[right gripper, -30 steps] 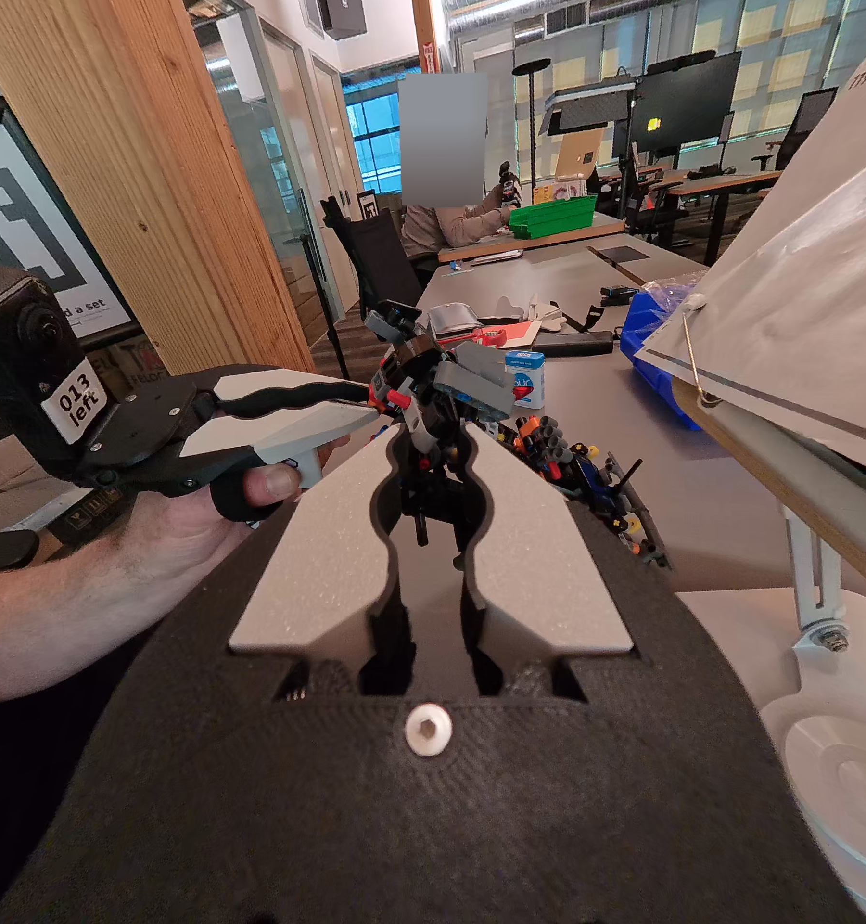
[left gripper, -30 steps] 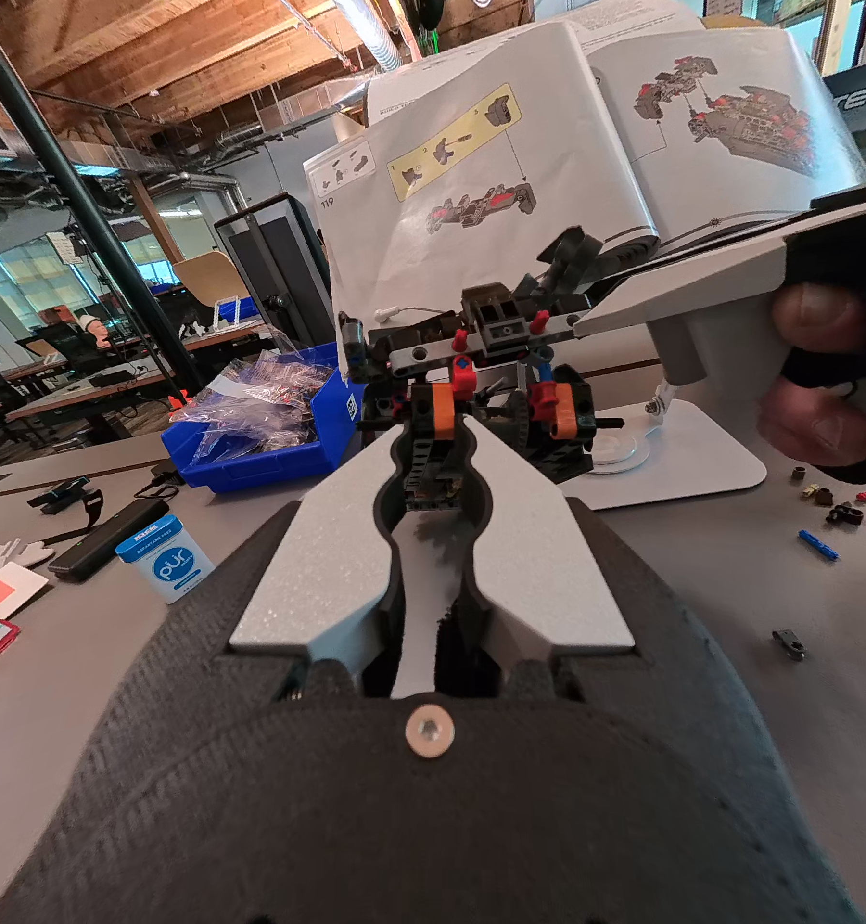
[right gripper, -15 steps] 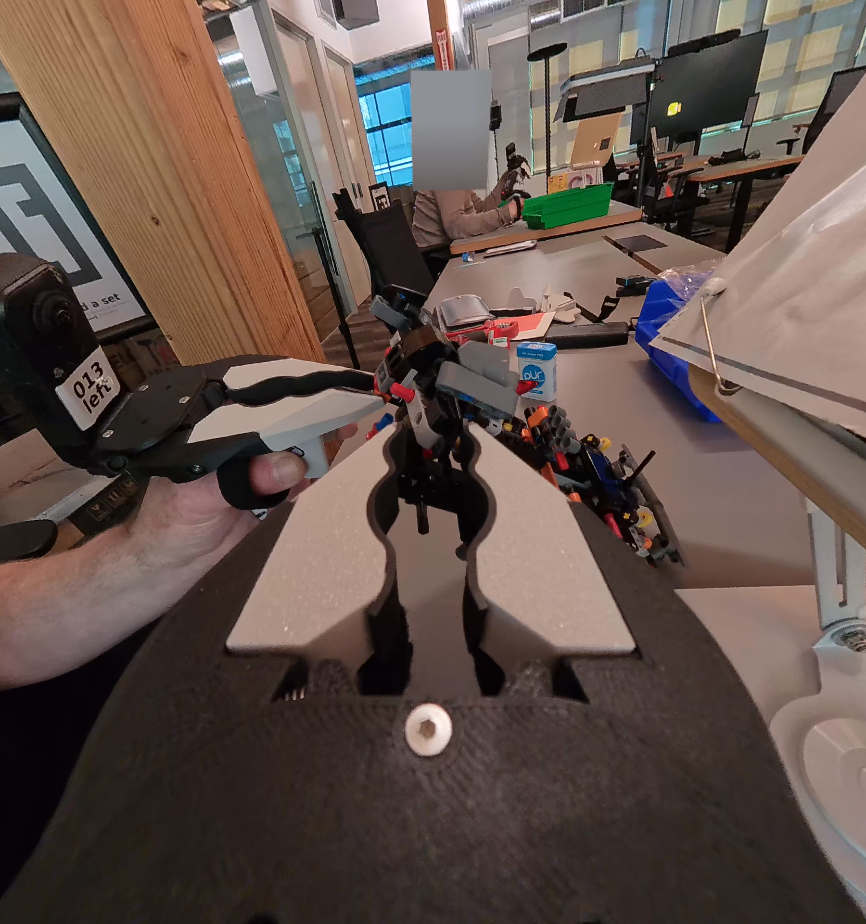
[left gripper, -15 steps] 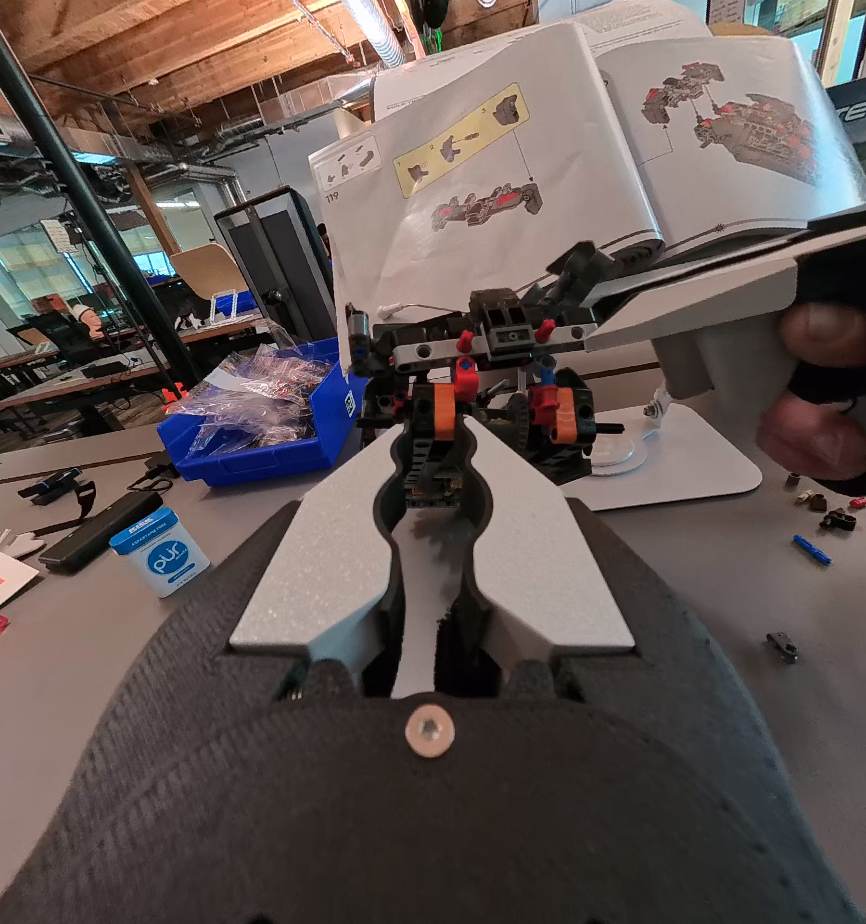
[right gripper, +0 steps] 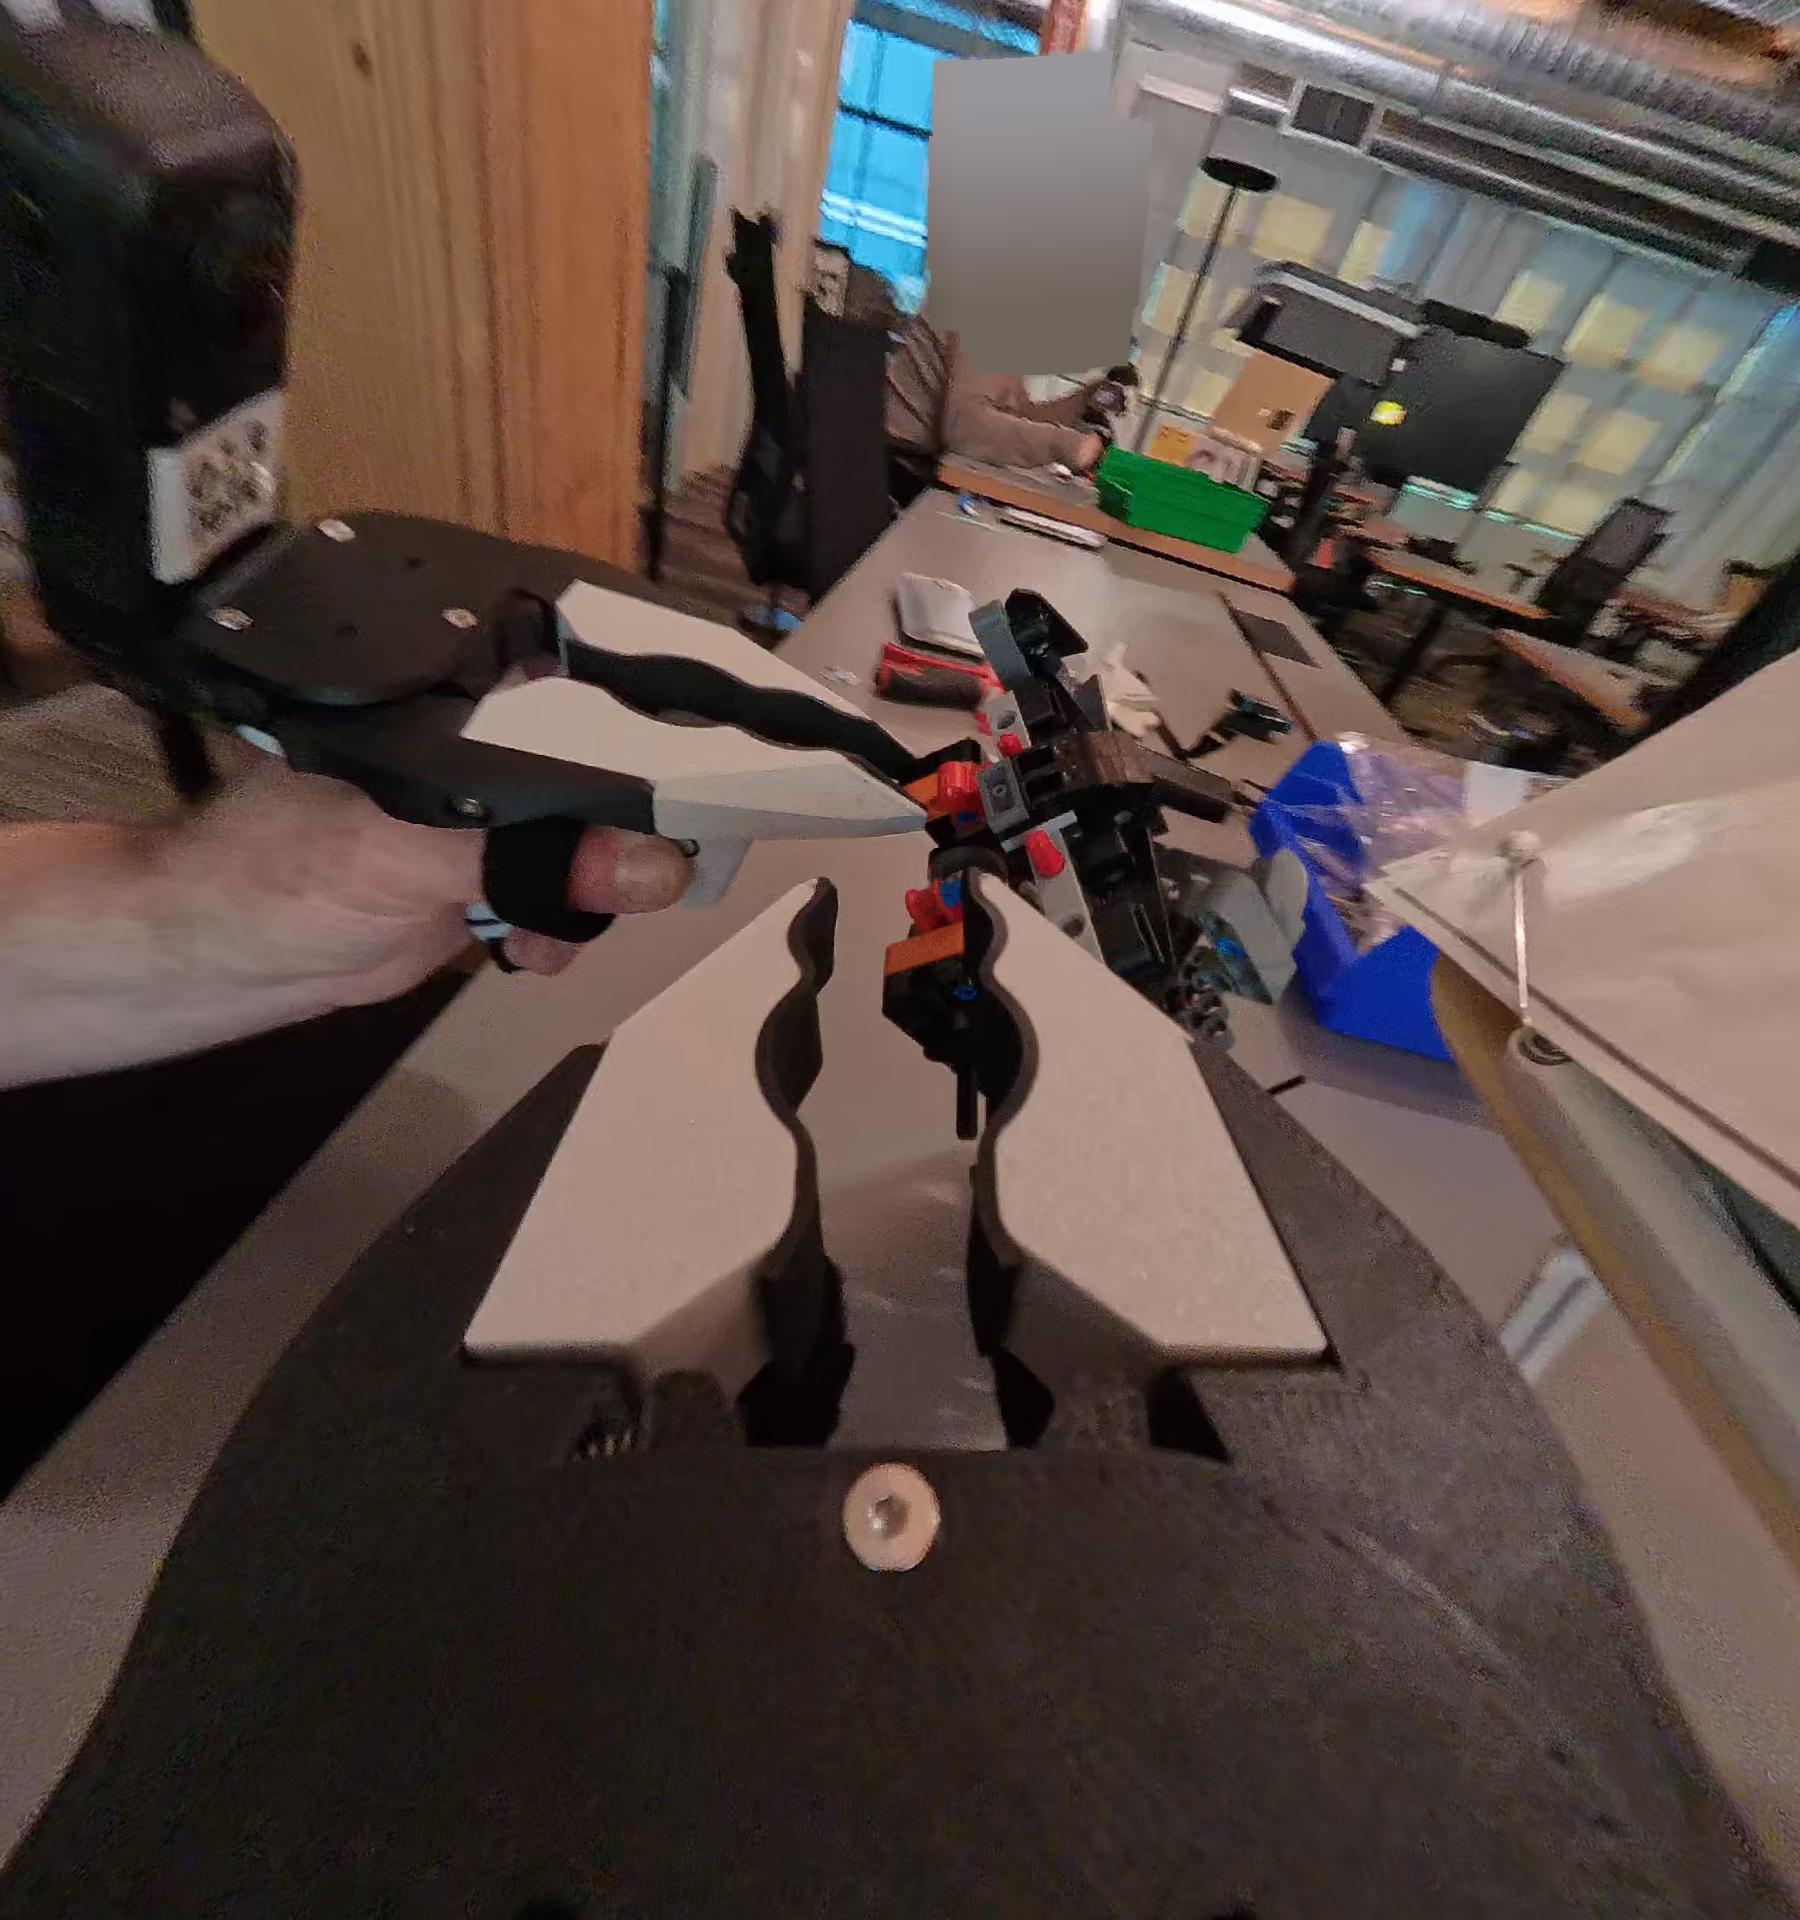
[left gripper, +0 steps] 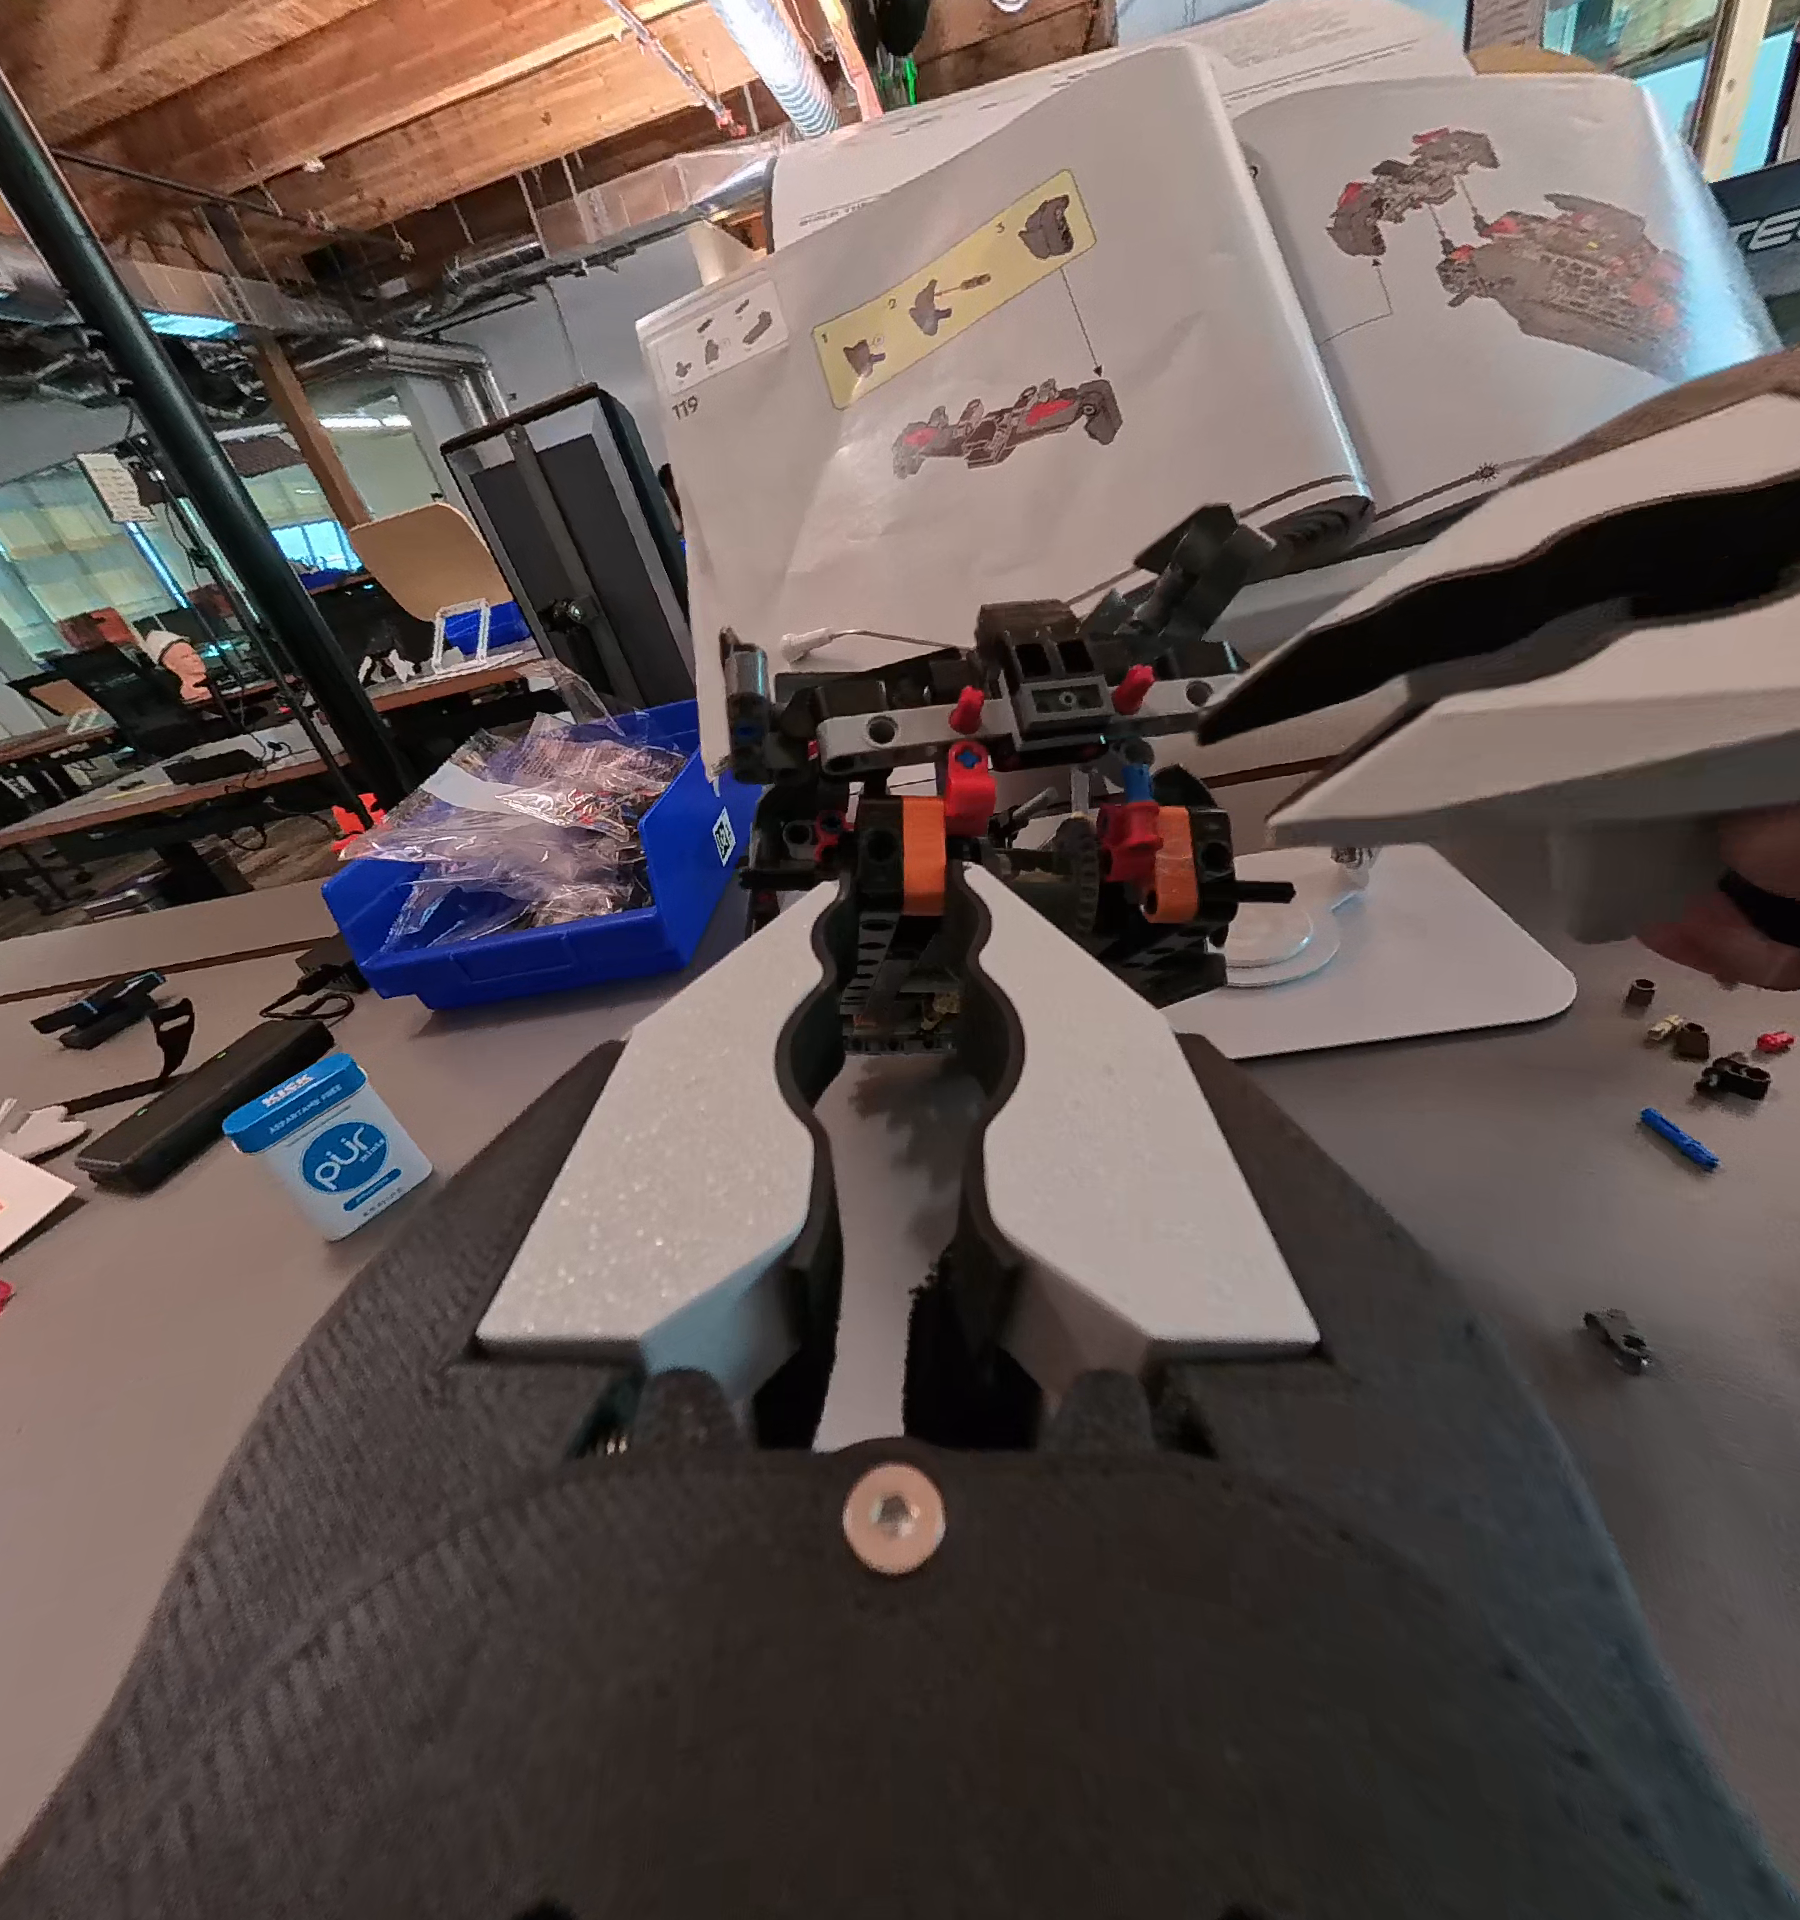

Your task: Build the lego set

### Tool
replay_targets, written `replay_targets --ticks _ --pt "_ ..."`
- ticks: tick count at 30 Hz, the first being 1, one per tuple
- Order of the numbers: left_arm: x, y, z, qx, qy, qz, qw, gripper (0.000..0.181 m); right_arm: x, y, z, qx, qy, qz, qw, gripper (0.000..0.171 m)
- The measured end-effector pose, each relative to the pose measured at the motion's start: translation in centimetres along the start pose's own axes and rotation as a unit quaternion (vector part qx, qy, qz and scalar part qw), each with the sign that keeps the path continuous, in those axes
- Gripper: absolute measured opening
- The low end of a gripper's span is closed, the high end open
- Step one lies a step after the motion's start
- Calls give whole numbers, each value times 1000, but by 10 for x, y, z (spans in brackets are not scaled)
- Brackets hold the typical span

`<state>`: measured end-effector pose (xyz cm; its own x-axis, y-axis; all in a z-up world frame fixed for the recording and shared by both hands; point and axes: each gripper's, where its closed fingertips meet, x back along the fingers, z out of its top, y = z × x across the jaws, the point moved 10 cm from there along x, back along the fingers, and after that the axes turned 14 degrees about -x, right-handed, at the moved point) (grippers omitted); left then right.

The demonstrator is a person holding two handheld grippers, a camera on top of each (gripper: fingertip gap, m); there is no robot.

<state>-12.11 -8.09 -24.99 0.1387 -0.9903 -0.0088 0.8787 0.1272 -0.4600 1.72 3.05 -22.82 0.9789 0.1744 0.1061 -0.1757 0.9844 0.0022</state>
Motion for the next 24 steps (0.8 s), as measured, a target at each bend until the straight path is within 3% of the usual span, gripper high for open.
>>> replay_targets --ticks 2,5,11,20,24 --pt "0 3 1 -7 1 -1 1000 14 -6 -4 -1 22 -22 -39 999 27" --pt "0 6 3 -14 1 -2 1000 14 -10 -7 -3 45 -32 -84 995 19" --pt "0 9 4 -18 3 -4 1000 14 -12 -9 -7 87 -44 -108 989 13" --pt "2 9 5 -15 8 -5 1000 14 -14 -27 -11 241 -55 -166 955 13" --pt "3 9 5 -15 11 -6 1000 14 -11 -19 -8 162 -37 -133 977 12"
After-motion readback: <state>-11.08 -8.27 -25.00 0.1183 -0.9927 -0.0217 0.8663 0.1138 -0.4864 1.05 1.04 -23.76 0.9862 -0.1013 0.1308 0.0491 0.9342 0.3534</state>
